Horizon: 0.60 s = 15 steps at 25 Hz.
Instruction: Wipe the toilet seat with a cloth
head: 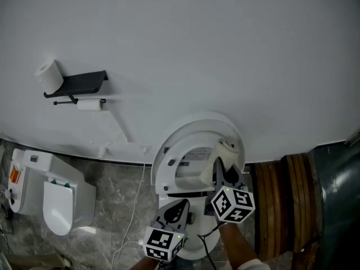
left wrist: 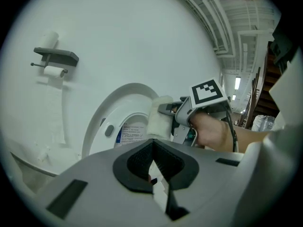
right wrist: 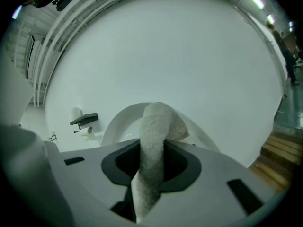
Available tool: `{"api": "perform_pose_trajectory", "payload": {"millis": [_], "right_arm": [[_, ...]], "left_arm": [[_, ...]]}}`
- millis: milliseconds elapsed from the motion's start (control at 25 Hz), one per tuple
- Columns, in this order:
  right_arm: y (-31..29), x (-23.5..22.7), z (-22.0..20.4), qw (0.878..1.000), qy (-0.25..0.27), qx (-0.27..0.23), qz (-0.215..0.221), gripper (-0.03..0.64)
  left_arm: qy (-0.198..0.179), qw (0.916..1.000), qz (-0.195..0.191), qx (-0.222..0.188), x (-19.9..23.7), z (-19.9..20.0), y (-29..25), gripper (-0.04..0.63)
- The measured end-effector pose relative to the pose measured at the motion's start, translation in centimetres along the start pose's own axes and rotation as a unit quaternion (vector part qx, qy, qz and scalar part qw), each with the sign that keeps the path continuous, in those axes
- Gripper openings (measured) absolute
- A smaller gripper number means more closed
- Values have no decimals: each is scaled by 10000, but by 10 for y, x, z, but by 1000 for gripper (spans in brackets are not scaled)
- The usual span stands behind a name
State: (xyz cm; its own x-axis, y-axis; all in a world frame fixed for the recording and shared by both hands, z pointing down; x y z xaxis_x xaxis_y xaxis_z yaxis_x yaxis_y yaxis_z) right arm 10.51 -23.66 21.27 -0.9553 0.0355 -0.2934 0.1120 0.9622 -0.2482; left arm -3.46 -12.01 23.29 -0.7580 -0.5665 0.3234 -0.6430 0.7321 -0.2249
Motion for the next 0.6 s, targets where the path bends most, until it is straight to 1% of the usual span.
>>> {"api": "perform_pose_trajectory", "payload": {"millis": [120, 200, 360, 600], "right_arm": [[-12, 10, 8, 9999, 43, -49, 125, 100], [-19, 12, 11, 9998, 92, -89, 129, 100], [-31, 8, 4, 9999, 111, -62, 13, 100], [-33, -19, -4, 9998, 32, -36, -217, 100]], "left_arm": [[-26, 10000, 47, -24, 4, 3, -1, 2], [-80, 9999, 54, -50, 7, 3, -2, 2], [-22, 9999, 107, -24, 13, -2, 0, 2], [37, 10000, 41, 46, 12, -11, -8, 2]]}}
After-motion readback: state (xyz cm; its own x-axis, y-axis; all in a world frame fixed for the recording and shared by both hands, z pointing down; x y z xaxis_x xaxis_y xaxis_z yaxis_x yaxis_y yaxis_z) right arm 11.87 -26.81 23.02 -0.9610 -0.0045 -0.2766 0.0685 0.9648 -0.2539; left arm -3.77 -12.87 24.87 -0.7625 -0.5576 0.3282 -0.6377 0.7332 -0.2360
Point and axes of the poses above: the fingertips, and each gripper's own axes: y backward along the fingers, x to its left, z out of its top, the point moved 4 cm from there along y, backward along the fingers, and after that the axes turned 8 degrees about -z, right-handed, at the moved point
